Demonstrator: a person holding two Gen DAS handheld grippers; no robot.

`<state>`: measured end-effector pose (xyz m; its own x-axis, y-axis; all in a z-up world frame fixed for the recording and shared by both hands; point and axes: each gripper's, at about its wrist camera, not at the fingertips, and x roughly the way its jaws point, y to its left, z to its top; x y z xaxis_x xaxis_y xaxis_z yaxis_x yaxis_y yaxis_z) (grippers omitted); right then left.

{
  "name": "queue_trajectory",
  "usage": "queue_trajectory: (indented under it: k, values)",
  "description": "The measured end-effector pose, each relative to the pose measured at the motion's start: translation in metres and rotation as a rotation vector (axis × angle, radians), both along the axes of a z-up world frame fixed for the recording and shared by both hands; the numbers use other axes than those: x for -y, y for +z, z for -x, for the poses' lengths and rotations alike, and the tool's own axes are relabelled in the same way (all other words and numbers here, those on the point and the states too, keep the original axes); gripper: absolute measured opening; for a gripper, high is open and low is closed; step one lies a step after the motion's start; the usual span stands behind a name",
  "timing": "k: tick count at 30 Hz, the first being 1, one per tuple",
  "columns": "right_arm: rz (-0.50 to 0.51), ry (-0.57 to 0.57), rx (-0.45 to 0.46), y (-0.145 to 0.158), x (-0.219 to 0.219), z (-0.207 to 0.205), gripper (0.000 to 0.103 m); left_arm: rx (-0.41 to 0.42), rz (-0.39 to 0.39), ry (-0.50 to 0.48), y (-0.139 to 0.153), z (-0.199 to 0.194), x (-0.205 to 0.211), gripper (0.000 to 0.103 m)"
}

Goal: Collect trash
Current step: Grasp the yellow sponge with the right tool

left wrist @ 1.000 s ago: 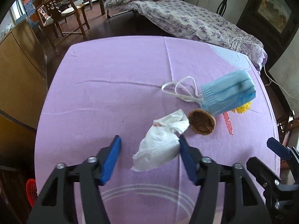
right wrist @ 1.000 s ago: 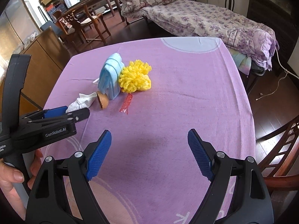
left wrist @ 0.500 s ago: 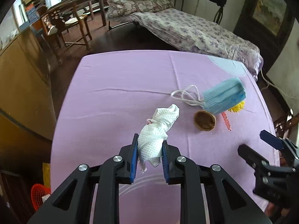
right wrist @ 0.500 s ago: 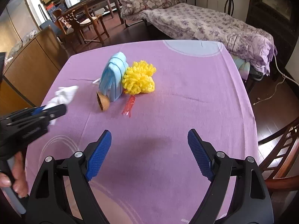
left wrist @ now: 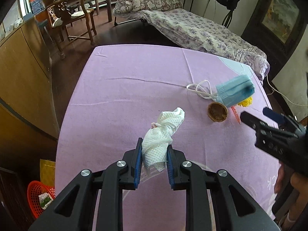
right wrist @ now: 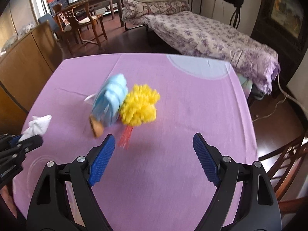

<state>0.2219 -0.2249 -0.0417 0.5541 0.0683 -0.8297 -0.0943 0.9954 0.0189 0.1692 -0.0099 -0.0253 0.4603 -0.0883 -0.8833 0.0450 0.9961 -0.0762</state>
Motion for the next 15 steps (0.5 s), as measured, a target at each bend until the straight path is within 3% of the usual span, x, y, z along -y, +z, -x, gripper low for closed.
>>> queue_trajectory:
  k: [5, 13, 15]
  values:
    - [0.082, 0.023, -0.02, -0.009, -0.013, -0.015, 0.072, -0.002, 0.003, 0.01, -0.001, -0.003, -0.003, 0.022]
    - [0.061, 0.057, 0.002, -0.012, -0.021, -0.032, 0.07, -0.009, -0.001, -0.013, -0.004, -0.004, -0.001, 0.022]
    - [0.041, 0.06, 0.004, -0.012, -0.02, -0.034, 0.058, -0.009, -0.009, -0.014, -0.005, -0.005, 0.0, 0.022]
